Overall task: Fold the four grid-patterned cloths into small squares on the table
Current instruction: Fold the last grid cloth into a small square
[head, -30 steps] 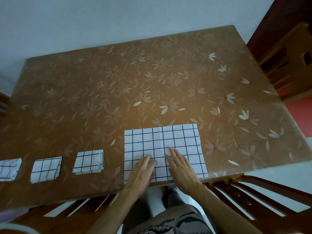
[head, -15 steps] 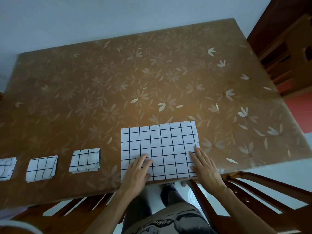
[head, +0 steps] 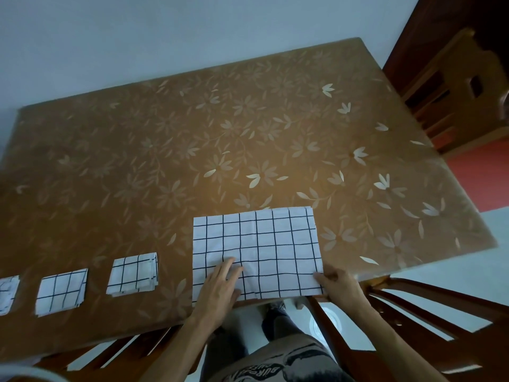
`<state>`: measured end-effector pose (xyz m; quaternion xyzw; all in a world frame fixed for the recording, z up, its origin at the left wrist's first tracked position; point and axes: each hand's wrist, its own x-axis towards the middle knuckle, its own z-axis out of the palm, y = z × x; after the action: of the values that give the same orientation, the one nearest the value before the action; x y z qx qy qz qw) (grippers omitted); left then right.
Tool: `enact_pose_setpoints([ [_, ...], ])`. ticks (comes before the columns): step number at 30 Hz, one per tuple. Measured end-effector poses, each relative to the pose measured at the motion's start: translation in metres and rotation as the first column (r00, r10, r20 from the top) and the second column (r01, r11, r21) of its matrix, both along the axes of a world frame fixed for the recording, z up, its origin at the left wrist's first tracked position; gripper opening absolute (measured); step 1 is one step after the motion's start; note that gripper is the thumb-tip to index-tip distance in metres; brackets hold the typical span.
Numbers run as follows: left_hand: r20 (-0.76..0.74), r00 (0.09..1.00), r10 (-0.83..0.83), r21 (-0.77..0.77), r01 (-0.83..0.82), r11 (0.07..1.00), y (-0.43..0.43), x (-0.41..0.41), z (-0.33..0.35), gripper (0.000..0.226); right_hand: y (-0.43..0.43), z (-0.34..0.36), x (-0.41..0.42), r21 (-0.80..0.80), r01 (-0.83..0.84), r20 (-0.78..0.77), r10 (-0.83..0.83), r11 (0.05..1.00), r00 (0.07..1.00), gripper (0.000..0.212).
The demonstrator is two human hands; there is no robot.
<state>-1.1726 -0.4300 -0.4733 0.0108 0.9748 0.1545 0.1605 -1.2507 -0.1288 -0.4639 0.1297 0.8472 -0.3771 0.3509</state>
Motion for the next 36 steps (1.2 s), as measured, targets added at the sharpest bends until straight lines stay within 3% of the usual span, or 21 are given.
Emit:
enact_pose_setpoints([
  [3, -0.022, 0.999, -0.027, -0.011, 0.027, 1.0, -0.002, -0.004, 0.001, 0.059, 0.004, -0.007, 0.002, -0.08, 0.054, 0.087, -0.047, 0.995, 0.995, 0.054],
  [5, -0.036, 0.999, -0.019, -0.027, 0.018, 0.999, -0.002, -0.008, 0.001, 0.064, 0.001, -0.006, 0.0, -0.124, 0.12, 0.11, -0.107, 0.985, 0.988, 0.059],
  [9, -0.067, 0.998, -0.007, 0.041, 0.01, 0.999, 0.007, -0.01, 0.01, 0.061, -0.011, 0.02, -0.007, -0.176, 0.171, 0.02, -0.17, 0.97, 0.985, 0.043],
  [13, 0.044, 0.999, -0.03, 0.146, 0.023, 0.989, 0.033, -0.009, 0.033, 0.076, -0.03, 0.046, -0.012, -0.29, 0.189, -0.025, -0.205, 0.938, 0.978, 0.034],
  [16, 0.082, 0.996, 0.029, 0.204, -0.046, 0.978, 0.047, -0.009, 0.038, 0.081, -0.048, 0.066, -0.01, -0.388, 0.133, -0.013, -0.15, 0.912, 0.989, 0.035],
  [19, 0.098, 0.986, 0.138, 0.303, -0.162, 0.939, 0.049, -0.006, 0.035, 0.071, -0.064, 0.079, -0.006, -0.458, 0.034, -0.014, -0.045, 0.888, 0.999, 0.026],
  [24, 0.169, 0.939, 0.301, 0.517, -0.344, 0.784, 0.038, -0.002, 0.031, 0.046, -0.085, 0.101, -0.006, -0.584, -0.105, -0.048, 0.095, 0.805, 0.994, 0.024],
  [26, 0.197, 0.904, 0.378, 0.556, -0.421, 0.717, 0.033, 0.0, 0.037, 0.033, -0.086, 0.097, -0.01, -0.562, -0.153, -0.08, 0.13, 0.813, 0.988, 0.033],
  [28, 0.251, 0.862, 0.439, 0.579, -0.498, 0.646, 0.027, 0.001, 0.042, 0.027, -0.082, 0.076, -0.023, -0.496, -0.093, -0.089, 0.055, 0.863, 0.994, 0.035],
  [30, 0.34, 0.82, 0.46, 0.57, -0.569, 0.593, 0.019, 0.004, 0.045, 0.024, -0.072, 0.052, -0.041, -0.349, -0.08, -0.167, 0.023, 0.934, 0.986, 0.015],
  [34, 0.403, 0.798, 0.447, 0.582, -0.601, 0.548, 0.002, 0.008, 0.049, 0.029, -0.06, 0.025, -0.073, -0.157, -0.239, -0.252, 0.195, 0.958, 0.948, 0.072],
  [36, 0.407, 0.8, 0.441, 0.584, -0.599, 0.548, -0.007, 0.012, 0.049, 0.025, -0.066, 0.019, -0.083, -0.106, -0.327, -0.278, 0.288, 0.939, 0.916, 0.06],
])
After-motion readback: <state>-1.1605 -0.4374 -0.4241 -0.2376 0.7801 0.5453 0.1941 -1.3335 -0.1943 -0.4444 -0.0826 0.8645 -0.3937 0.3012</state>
